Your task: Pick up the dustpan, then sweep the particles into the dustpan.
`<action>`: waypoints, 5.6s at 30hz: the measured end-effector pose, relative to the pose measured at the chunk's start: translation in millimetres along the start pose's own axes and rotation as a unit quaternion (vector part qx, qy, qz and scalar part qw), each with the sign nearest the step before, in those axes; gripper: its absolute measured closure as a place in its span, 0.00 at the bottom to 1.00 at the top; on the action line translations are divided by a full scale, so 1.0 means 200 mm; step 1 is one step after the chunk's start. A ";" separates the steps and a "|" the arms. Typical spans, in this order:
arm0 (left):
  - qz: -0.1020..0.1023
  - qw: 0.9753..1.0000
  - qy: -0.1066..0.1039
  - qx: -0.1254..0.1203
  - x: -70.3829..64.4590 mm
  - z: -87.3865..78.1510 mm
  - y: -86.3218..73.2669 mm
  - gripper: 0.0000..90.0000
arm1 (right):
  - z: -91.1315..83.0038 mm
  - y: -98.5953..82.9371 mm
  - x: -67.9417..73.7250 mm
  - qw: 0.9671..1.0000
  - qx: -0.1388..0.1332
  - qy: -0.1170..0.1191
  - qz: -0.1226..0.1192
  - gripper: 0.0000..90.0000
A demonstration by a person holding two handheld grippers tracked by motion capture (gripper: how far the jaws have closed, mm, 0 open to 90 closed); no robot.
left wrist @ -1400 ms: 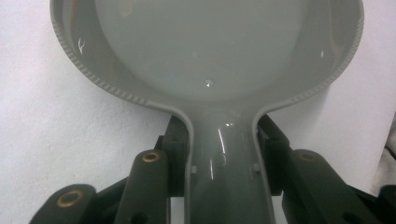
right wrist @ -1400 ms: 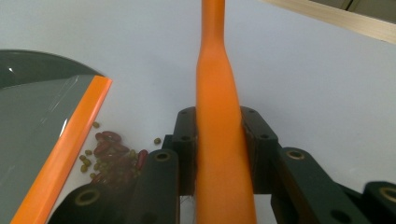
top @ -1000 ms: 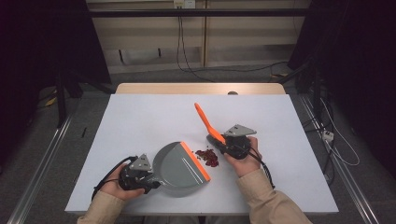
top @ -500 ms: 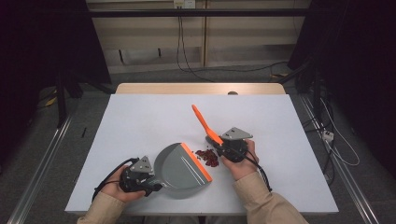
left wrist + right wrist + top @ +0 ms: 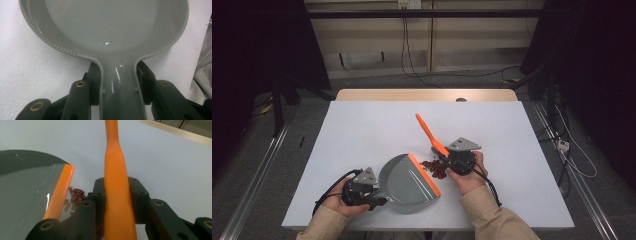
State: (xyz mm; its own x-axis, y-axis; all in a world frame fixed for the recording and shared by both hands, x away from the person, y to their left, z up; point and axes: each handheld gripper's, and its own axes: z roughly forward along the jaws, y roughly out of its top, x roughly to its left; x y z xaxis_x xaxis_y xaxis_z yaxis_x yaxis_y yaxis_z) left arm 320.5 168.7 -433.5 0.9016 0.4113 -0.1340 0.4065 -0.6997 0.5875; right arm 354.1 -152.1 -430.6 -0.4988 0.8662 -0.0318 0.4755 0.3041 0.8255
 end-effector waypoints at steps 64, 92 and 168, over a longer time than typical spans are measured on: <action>-0.017 1.000 -0.001 0.002 0.01 0.04 0.04 0.71 | 0.02 0.00 0.23 0.998 -0.012 0.039 0.040 0.77; -0.027 1.000 -0.005 -0.004 0.02 0.04 0.04 0.71 | 0.04 0.08 0.35 0.991 -0.050 0.107 0.066 0.78; -0.040 0.997 0.060 -0.034 0.01 0.02 0.03 0.71 | 0.02 0.02 0.14 0.993 -0.081 0.074 0.053 0.78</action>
State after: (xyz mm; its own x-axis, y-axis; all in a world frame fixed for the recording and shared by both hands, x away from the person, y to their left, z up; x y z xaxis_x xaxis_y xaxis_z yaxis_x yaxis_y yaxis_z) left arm 325.5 163.3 -434.7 0.8408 0.5339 -0.0890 0.4619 -0.6221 0.6322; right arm 344.7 -124.6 -431.2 -0.5587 0.8187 0.1328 0.4133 0.1359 0.9004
